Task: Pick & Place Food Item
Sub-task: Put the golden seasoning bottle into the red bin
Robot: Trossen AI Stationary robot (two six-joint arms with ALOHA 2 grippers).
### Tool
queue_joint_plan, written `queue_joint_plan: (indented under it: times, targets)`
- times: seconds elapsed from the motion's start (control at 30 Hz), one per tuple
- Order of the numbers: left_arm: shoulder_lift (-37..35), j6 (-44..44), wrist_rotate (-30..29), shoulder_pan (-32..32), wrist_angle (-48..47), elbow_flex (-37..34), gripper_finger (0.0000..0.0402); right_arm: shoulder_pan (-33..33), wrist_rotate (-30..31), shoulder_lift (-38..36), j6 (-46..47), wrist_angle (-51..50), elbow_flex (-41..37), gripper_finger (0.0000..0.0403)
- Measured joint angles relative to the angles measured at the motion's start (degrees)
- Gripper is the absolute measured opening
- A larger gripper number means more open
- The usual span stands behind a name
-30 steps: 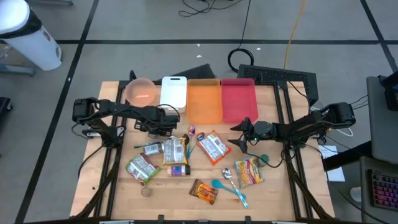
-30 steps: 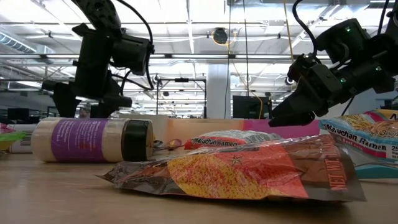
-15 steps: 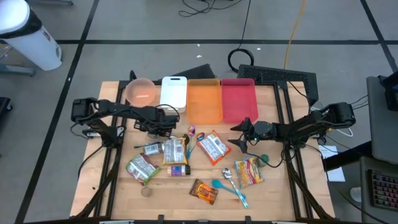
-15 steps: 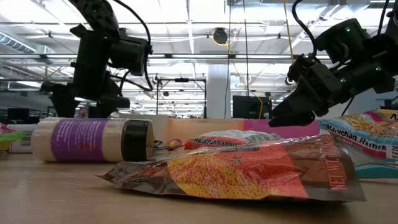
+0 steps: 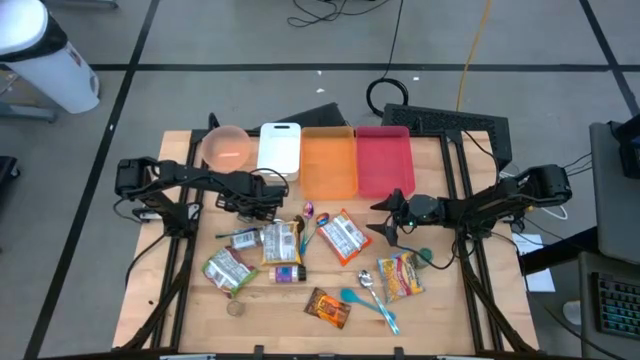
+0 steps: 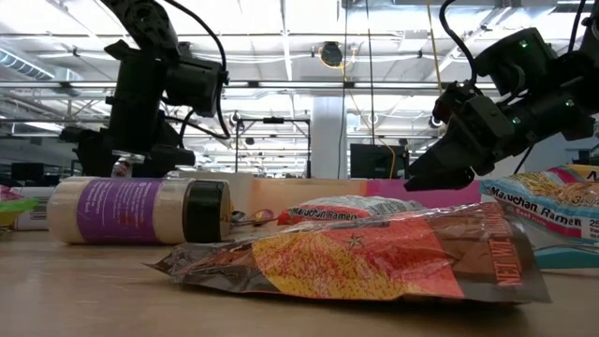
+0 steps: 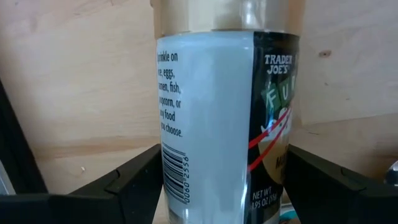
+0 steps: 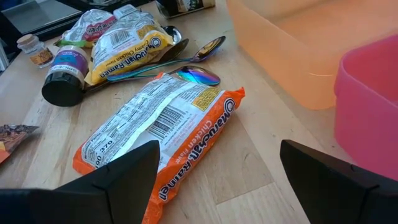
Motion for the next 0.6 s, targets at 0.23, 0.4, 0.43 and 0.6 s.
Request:
queue_joint_plan:
  times: [0.23, 0.4, 0.43, 0.6]
  targets:
    - [0.0, 0.1, 0.0, 0.0, 0.1, 0.0, 0.0282, 0.0, 0.0, 0.0, 0.0, 0.0, 0.0, 0.0325]
    - [0.0, 0.8, -0.5, 0.0, 0.1, 0.0, 0.0282, 0.0, 0.0, 0.0, 0.0, 0.0, 0.0, 0.0325]
    - [0.0, 1.2, -0.6, 0.0, 0.1, 0.0, 0.0282, 0.0, 0.0, 0.0, 0.0, 0.0, 0.0, 0.0325]
    - [-0.1, 2.0, -2.4, -0.7, -0.8, 0.5, 0.0282, 0.0, 0.0, 0.0, 0.0, 0.0, 0.0, 0.0325]
